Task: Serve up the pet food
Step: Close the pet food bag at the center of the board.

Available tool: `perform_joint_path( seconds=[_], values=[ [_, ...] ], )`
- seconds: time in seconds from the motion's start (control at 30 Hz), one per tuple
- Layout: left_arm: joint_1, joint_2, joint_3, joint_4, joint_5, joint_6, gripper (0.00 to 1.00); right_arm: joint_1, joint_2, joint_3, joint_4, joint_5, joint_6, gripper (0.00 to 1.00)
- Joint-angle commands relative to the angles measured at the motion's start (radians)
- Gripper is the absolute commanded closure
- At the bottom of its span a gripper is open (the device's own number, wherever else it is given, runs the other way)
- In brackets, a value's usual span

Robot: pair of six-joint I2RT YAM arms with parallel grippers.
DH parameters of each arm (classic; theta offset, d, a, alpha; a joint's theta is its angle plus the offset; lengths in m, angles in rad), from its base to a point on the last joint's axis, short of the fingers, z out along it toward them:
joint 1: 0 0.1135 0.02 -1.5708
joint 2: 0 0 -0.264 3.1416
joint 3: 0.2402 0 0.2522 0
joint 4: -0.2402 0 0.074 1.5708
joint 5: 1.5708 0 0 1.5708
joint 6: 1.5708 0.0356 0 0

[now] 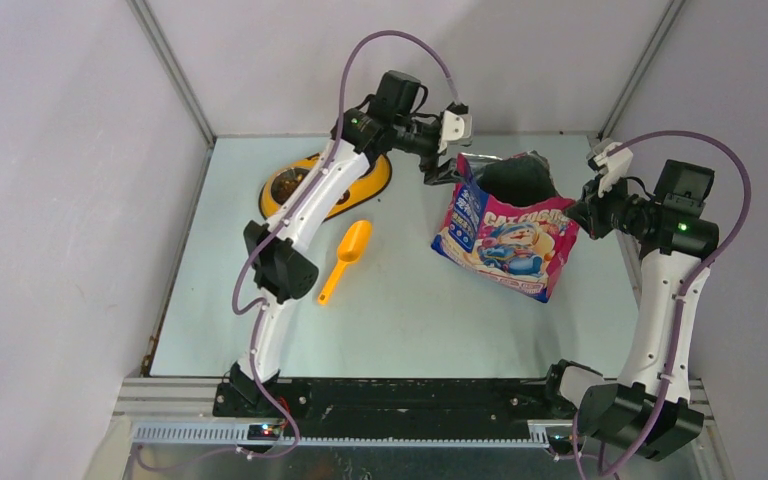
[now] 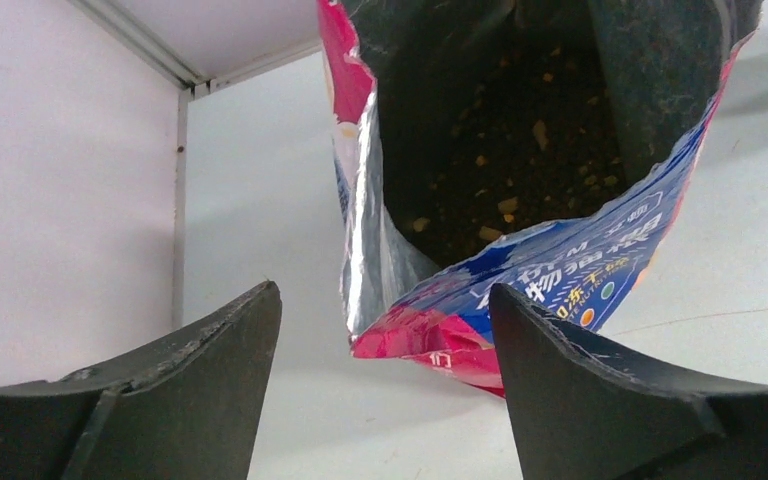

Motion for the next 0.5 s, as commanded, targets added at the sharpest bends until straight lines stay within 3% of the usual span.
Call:
perform_joint_path(
  seconds=[0.0, 0.07, 0.13, 0.27, 0.47],
  values=[
    [-0.011, 0.023, 0.064, -0.013, 0.081, 0.033, 0.21, -0.001, -0.027, 0.001, 0.104, 0.005, -0.023, 1.00],
    [-0.016, 0.035, 0.076, -0.013, 0.081, 0.035, 0.31, -0.005, -0.027, -0.003, 0.106, 0.010, -0.025, 1.00],
    [-0.017, 0.044, 0.082, -0.011, 0.081, 0.029, 0.65, -0.009, -0.029, -0.006, 0.108, 0.012, -0.025, 1.00],
    [-0.019, 0.047, 0.088, -0.018, 0.067, 0.008, 0.97, -0.012, -0.027, -0.007, 0.109, 0.014, -0.027, 1.00],
    [-0.017, -0.058, -0.034, 0.007, -0.047, -0.097, 1.00, -0.018, -0.032, -0.007, 0.132, 0.029, -0.005, 1.00]
  ],
)
